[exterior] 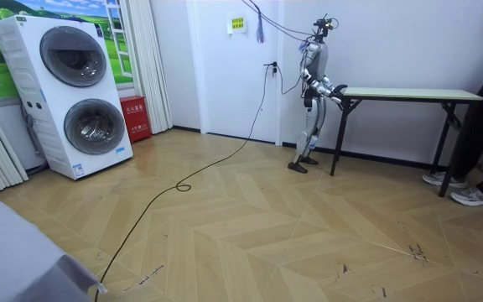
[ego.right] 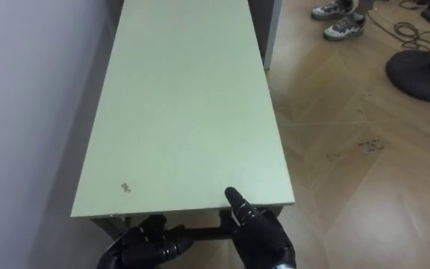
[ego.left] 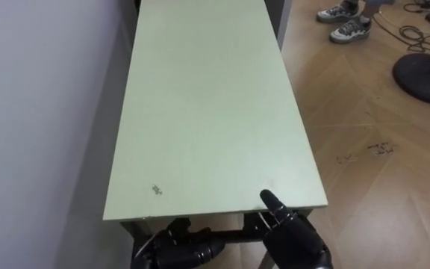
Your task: Move table with human
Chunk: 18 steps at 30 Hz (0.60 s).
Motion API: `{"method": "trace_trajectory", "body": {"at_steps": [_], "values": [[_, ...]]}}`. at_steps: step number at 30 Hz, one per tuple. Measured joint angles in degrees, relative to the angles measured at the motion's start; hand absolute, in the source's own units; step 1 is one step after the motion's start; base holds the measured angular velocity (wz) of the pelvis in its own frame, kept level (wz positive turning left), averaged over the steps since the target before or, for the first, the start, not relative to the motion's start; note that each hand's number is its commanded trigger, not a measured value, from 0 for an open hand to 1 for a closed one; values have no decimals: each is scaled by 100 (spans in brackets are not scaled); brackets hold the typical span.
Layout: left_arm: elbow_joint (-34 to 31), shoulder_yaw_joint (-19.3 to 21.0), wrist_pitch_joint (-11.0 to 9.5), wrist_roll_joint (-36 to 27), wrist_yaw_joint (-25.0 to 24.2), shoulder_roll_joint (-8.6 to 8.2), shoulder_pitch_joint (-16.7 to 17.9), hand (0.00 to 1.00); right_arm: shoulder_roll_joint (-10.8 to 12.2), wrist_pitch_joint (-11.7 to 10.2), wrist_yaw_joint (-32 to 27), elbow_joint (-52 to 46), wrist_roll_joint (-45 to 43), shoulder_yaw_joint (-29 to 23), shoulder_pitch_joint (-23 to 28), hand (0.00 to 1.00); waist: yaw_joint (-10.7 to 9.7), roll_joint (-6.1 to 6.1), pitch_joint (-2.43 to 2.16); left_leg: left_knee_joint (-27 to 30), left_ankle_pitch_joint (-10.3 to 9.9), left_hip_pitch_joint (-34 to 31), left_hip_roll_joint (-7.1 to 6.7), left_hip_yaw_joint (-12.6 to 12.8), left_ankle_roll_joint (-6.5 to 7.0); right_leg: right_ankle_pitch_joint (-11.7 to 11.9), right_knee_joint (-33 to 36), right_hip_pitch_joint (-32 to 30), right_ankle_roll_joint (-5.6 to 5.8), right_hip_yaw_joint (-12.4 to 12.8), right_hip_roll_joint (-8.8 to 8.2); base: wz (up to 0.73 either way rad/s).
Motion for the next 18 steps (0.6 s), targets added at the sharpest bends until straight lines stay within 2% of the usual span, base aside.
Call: {"method": "trace_trajectory", "body": {"at_steps": [1,3,6,8,12,16,18], "values": [[41,5,10,75,0,4,-12,0,-19,5,37,38,-201,-3,-2,0,2,7,-5,3,-10,-14,5,-9,-9,0,0,-25,0,-1,4,0],[98,40,53,183,-1,4,-22,0,-31,22,64,59,-464,-7,-8,0,15,19,-51,7,-16,-38,13,-10,-19,0,18,-63,0,1,13,-5],[258,121,77,291,-9,1,-27,0,-59,78,238,162,-961,-48,-19,0,3,48,-70,15,-17,-19,34,-1,-29,1,-9,12,0,-59,26,0],[354,151,80,317,-8,28,-30,0,-94,118,323,378,-1368,-54,-94,0,6,42,-66,21,-18,-19,45,1,-40,1,-39,18,-1,-64,37,2],[632,152,79,782,-8,49,-21,0,-149,183,392,977,-2307,-114,-298,0,6,7,-44,30,-32,-30,63,6,-64,2,-86,43,-2,-71,60,0],[950,146,79,1194,-6,94,-24,0,-162,246,384,1175,-3084,-171,-362,0,7,-92,7,65,-48,-52,92,-8,-93,2,-90,51,-3,-154,83,0],[1072,135,80,1388,11,154,-27,0,-174,247,340,1401,-3391,-170,-456,0,-4,-130,3,76,-56,-53,105,-16,-106,14,-113,68,-22,-208,96,0]]}}
